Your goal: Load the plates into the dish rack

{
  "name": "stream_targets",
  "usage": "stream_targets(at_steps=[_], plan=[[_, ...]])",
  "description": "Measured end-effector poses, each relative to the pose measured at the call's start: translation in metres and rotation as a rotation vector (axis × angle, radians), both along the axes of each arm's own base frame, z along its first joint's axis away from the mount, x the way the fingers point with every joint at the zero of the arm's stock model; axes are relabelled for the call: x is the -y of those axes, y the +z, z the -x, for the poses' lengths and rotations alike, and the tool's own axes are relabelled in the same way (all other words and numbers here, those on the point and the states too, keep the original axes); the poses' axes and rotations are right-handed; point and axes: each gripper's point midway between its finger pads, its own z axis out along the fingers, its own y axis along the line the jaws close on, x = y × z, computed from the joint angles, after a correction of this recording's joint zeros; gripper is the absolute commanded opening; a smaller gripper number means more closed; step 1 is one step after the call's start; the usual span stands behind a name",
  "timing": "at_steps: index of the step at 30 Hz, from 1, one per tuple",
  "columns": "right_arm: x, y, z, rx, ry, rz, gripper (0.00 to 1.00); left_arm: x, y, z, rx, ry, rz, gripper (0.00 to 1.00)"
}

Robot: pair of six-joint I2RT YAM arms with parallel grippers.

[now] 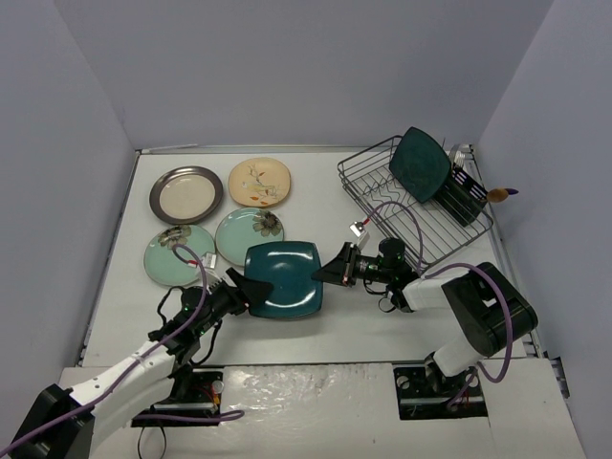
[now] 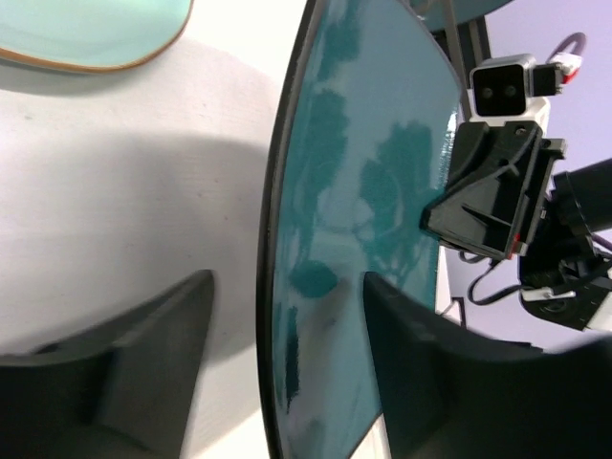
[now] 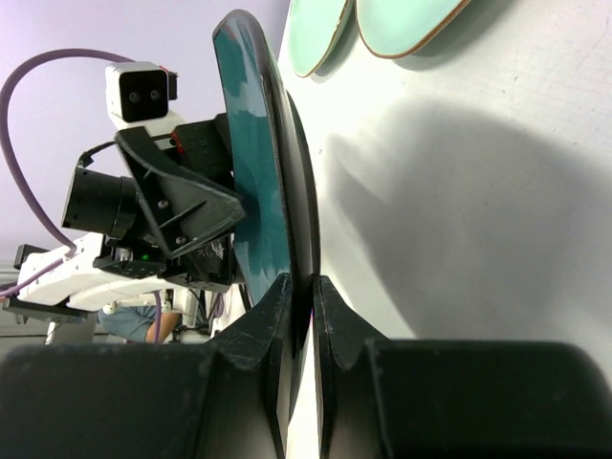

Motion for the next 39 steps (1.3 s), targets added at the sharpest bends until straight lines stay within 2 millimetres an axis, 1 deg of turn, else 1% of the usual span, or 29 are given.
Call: stream_targets(at_steps=[2, 4, 5, 6, 9, 11, 12, 16, 17, 18, 19, 20, 28, 30, 34, 39], plan=[[0.000, 0.000, 0.001, 0.000, 0.004, -0.001, 0.00, 0.002, 0.003, 0.001, 0.003, -0.012, 0.013, 0.38], [0.000, 0.000, 0.002, -0.001, 0.010, -0.002, 0.00, 0.004, 0.008, 0.002, 0.011, -0.021, 0.027, 0.15], [0.000, 0.000, 0.002, 0.000, 0.012, -0.001, 0.00, 0.005, 0.010, 0.002, 0.017, -0.024, 0.034, 0.07], [0.000, 0.000, 0.002, -0.001, 0.011, 0.001, 0.00, 0.005, 0.014, 0.002, 0.023, -0.028, 0.045, 0.01], [0.002, 0.001, 0.000, 0.003, 0.006, -0.005, 0.00, 0.007, 0.027, 0.001, 0.050, -0.029, 0.078, 0.00], [0.002, 0.004, -0.001, 0.015, 0.009, -0.013, 0.00, 0.007, 0.030, 0.001, 0.056, -0.029, 0.084, 0.00], [0.002, 0.005, 0.000, 0.020, 0.011, -0.016, 0.02, 0.006, 0.030, 0.001, 0.056, -0.029, 0.085, 0.00], [0.002, 0.006, 0.000, 0.026, 0.017, -0.018, 0.36, 0.007, 0.033, 0.002, 0.059, -0.031, 0.094, 0.00], [0.002, 0.006, 0.001, 0.029, 0.021, -0.018, 0.42, 0.007, 0.034, 0.002, 0.061, -0.032, 0.097, 0.00], [0.001, 0.007, 0.001, 0.031, 0.024, -0.020, 0.44, 0.007, 0.035, 0.003, 0.063, -0.033, 0.100, 0.00], [0.001, 0.007, 0.001, 0.033, 0.028, -0.022, 0.50, 0.007, 0.036, 0.003, 0.063, -0.036, 0.104, 0.00], [0.001, 0.009, 0.001, 0.041, 0.033, -0.023, 0.54, 0.008, 0.036, 0.003, 0.062, -0.038, 0.106, 0.00], [-0.007, 0.028, -0.009, 0.102, 0.054, -0.051, 0.64, 0.007, 0.047, -0.003, 0.076, -0.017, 0.118, 0.00], [-0.009, 0.030, -0.011, 0.111, 0.059, -0.056, 0.68, 0.007, 0.049, -0.004, 0.077, -0.013, 0.120, 0.00], [-0.012, 0.030, -0.011, 0.129, 0.076, -0.058, 0.76, 0.008, 0.048, -0.002, 0.068, -0.023, 0.121, 0.00], [-0.013, 0.024, -0.011, 0.151, 0.083, -0.044, 0.78, 0.009, 0.043, 0.002, 0.046, -0.037, 0.111, 0.00]])
